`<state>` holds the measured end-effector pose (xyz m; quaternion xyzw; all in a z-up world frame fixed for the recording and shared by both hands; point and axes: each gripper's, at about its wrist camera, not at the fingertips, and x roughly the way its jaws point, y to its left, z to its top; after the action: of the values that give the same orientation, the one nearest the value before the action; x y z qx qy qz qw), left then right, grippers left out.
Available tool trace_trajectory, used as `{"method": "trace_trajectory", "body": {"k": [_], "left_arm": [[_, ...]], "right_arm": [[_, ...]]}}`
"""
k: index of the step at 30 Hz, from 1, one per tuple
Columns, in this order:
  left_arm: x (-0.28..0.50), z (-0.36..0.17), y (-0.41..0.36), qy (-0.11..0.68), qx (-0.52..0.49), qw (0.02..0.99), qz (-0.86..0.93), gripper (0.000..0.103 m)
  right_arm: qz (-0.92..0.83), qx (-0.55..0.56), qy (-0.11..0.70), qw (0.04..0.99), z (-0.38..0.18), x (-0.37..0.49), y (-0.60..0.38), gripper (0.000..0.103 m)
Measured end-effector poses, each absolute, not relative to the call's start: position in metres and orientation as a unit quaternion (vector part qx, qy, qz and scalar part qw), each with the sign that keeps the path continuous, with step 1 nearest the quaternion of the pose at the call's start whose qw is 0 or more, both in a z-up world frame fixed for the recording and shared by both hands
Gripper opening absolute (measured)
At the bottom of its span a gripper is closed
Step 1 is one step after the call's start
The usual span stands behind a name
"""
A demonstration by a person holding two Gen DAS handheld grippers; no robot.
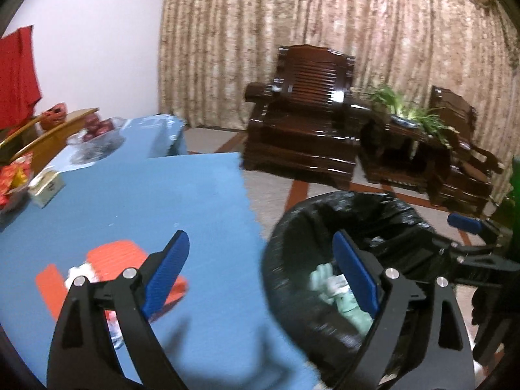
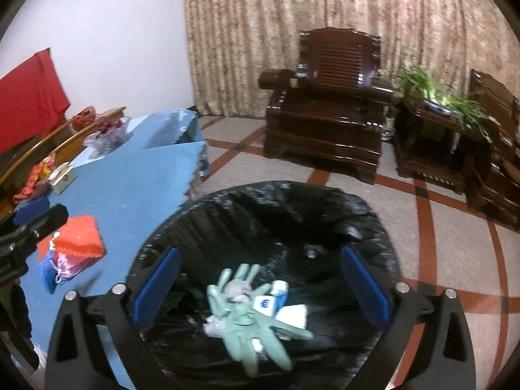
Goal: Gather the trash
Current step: 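Move both grippers back over the remaining pile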
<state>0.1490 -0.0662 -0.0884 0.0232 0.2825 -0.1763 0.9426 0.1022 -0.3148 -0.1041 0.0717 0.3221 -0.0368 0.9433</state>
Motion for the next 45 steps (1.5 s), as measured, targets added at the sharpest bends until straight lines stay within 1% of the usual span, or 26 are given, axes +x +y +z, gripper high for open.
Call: {"method": "trace_trajectory", "body": {"k": [13,18,22,27,34,40,43,45], "left_arm": [[0.13,-0.098,0.066,0.296,0.007,0.955,-0.035,0.087],[0.133,-0.099,0.103,0.299,-0.001,0.954,0.005,0.087],[0.137,-0.104,0.121,0.303,-0.003,0.953,0.021,0.087],[0.144,-0.11,0.138,0.31,-0.007,0.95,0.035,0.087],[0.152,-0.127,0.156,0.324,-0.012,0.945,0.045,0.087],[0.159,-0.137,0.169,0.332,-0.017,0.942,0.051,0.087],[0.162,-0.141,0.174,0.335,-0.021,0.941,0.053,0.087],[0.164,-0.142,0.175,0.336,-0.023,0.94,0.052,0.087]], "right_arm": [[0.075,0.033,0.316,0.945,-0.1,0.133,-0.212,0.097],[0.118,0.014,0.313,0.942,-0.101,0.147,-0.167,0.097],[0.143,0.0,0.307,0.941,-0.102,0.157,-0.137,0.096],[0.174,-0.008,0.315,0.933,-0.112,0.172,-0.103,0.093],[0.207,-0.024,0.335,0.919,-0.135,0.192,-0.055,0.09],[0.22,-0.039,0.354,0.908,-0.155,0.204,-0.032,0.088],[0.221,-0.046,0.361,0.905,-0.163,0.21,-0.026,0.085],[0.223,-0.051,0.367,0.902,-0.168,0.214,-0.025,0.079]]}}
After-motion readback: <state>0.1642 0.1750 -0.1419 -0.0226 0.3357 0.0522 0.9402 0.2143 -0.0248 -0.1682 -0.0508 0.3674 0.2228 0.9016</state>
